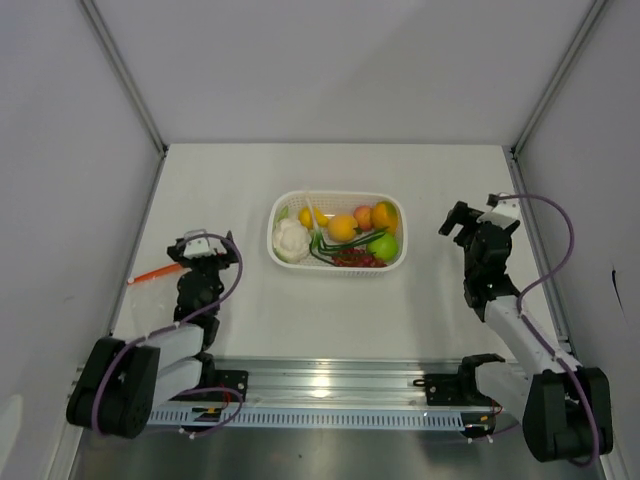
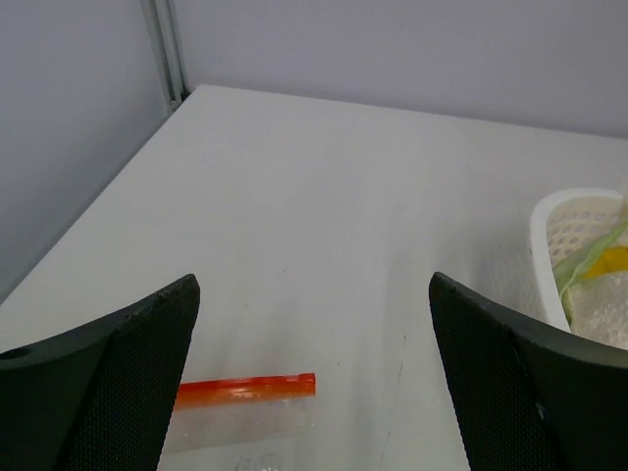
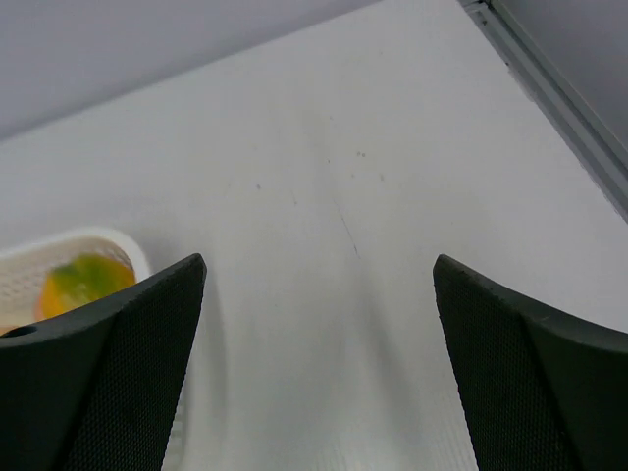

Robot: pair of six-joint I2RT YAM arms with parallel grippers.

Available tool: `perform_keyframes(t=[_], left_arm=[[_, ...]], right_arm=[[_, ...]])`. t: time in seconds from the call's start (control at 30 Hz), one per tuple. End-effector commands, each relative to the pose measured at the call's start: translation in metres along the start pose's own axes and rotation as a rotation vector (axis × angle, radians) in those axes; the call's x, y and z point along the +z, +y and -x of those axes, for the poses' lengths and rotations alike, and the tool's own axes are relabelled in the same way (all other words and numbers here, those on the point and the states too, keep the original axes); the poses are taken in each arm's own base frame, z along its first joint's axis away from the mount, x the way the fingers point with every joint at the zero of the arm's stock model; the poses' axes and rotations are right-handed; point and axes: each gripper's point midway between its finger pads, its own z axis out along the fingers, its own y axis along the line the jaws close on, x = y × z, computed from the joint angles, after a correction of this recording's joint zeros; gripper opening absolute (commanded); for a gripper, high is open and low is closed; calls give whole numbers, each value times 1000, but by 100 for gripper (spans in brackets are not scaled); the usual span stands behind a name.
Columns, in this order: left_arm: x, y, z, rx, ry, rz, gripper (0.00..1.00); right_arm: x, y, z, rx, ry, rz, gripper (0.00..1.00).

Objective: Place the food in the zip-top bag and seal the zipper
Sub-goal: Pick up the zipper food storage bag at the corner of the board.

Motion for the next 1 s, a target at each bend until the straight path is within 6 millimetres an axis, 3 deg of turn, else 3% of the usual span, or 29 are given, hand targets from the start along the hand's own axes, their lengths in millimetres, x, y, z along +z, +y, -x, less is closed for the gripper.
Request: perform_keyframes(t=[0.0, 0.03, 0.07, 0.1, 0.13, 0.17, 0.2, 0.23, 0.3, 0.33, 0.37, 0.47, 0.63, 0.77, 0.8, 0.87, 0.9, 0.93, 0.97], left_arm=[[-6, 30, 20, -41, -8, 206, 100], [3, 38, 48, -123, -40, 294, 99], [1, 45, 57, -177, -38, 350, 99], [-11, 57, 28, -144, 111, 435, 100], [-2, 57, 64, -342, 49, 515, 99], [-13, 72, 60, -389, 71, 648, 99], [-42, 84, 27, -297, 254, 749, 99], [-34, 80, 60, -472, 177, 797, 100], [-47, 81, 49, -515, 257, 869, 100], [-57, 82, 56, -591, 276, 930, 99], [-64, 81, 50, -625, 308, 961, 99], [-62, 77, 53, -578, 363, 926, 99], [-62, 69, 29, -543, 425, 835, 100], [-49, 63, 16, -530, 519, 787, 99], [-42, 63, 25, -535, 523, 789, 100], [-46, 68, 10, -494, 602, 871, 100], [-51, 75, 19, -487, 633, 928, 100], [-53, 78, 14, -493, 650, 973, 99], [-54, 78, 0, -479, 718, 1010, 99]], right_arm=[[-18, -20, 2, 203, 150, -188, 99], [-22, -21, -1, 243, 189, -201, 99], [-23, -26, -1, 272, 217, -202, 99], [-24, -6, 1, 279, 275, -76, 99], [-23, -1, 3, 286, 289, -47, 99], [-24, 4, -6, 280, 345, -30, 99], [-25, 14, -6, 277, 376, 15, 100], [-24, 19, 1, 264, 377, 31, 99], [-27, 29, -5, 228, 423, 48, 99], [-28, 31, -3, 209, 419, 54, 99], [-30, 33, -1, 202, 414, 62, 99], [-36, 36, -2, 184, 398, 83, 99], [-44, 38, -2, 174, 392, 105, 99], [-46, 51, -2, 161, 403, 154, 99], [-46, 54, -2, 153, 404, 157, 99], [-48, 59, -5, 136, 415, 166, 99], [-48, 60, -6, 127, 417, 167, 99], [-48, 62, -5, 120, 416, 169, 99], [-50, 64, -7, 110, 420, 173, 99]])
